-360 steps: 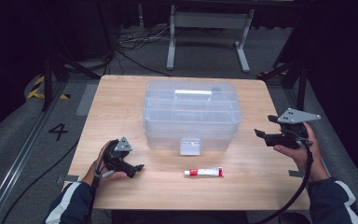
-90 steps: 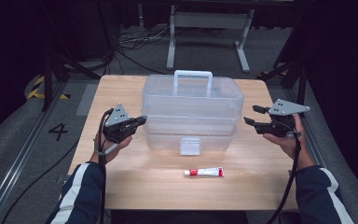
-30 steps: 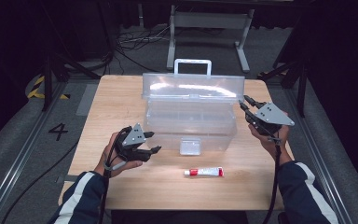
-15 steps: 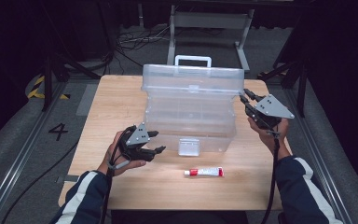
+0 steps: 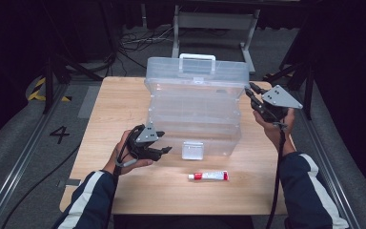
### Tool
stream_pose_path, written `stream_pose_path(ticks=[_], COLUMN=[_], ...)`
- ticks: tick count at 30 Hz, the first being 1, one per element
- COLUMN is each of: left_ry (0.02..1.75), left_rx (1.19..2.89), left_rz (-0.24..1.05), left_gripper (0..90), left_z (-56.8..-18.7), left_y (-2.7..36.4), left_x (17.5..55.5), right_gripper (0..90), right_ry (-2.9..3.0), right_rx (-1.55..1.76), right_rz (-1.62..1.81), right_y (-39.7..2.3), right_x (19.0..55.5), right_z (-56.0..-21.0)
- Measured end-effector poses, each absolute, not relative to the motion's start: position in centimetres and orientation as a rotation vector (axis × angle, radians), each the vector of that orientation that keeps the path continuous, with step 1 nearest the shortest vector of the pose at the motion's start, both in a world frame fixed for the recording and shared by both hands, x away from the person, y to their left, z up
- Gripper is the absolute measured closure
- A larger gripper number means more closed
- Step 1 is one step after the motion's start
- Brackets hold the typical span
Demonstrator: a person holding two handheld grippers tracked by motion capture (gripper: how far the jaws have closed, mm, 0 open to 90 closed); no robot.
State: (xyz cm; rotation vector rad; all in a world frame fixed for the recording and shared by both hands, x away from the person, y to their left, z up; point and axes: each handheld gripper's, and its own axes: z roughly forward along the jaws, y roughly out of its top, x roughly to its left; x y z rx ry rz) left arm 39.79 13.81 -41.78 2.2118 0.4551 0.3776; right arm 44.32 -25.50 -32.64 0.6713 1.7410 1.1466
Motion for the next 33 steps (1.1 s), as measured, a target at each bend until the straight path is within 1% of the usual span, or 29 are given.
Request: stream_pose_path(ticks=[12, 16, 17, 18, 20, 22, 24, 33], left_ry=[0.436, 0.451, 0.460, 0.459, 0.457, 0.457, 0.452, 0.431], left_rx=[2.263, 2.249, 2.244, 2.247, 2.253, 2.258, 2.261, 2.250], left_rz=[0.352, 0.350, 0.356, 0.369, 0.378, 0.402, 0.378, 0.344], left_gripper=[45.4, 52.5, 52.5, 55.6, 57.0, 60.8, 60.6, 62.0], left_z=[-42.5, -42.6, -42.7, -42.7, -42.7, -42.7, -42.8, -42.9], left_y=[12.7, 12.7, 12.8, 12.8, 12.7, 12.7, 12.6, 12.8], left_x=[40.8, 40.9, 41.0, 41.1, 41.2, 41.3, 41.4, 41.8], right_gripper=[78.0, 78.6, 78.8, 79.2, 79.8, 81.5, 81.7, 83.8], right_ry=[1.712, 1.704, 1.700, 1.693, 1.691, 1.674, 1.667, 1.658], right_rx=[0.732, 0.731, 0.731, 0.736, 0.736, 0.710, 0.705, 0.732], right_rz=[1.155, 1.155, 1.157, 1.158, 1.153, 1.103, 1.090, 1.055], right_y=[-25.1, -25.1, -25.1, -25.1, -25.1, -24.7, -24.6, -24.3], right_x=[45.8, 46.1, 46.2, 46.4, 46.5, 46.7, 46.9, 48.5], right_z=[-31.9, -31.8, -31.8, -31.8, -31.8, -31.8, -31.7, -31.2])
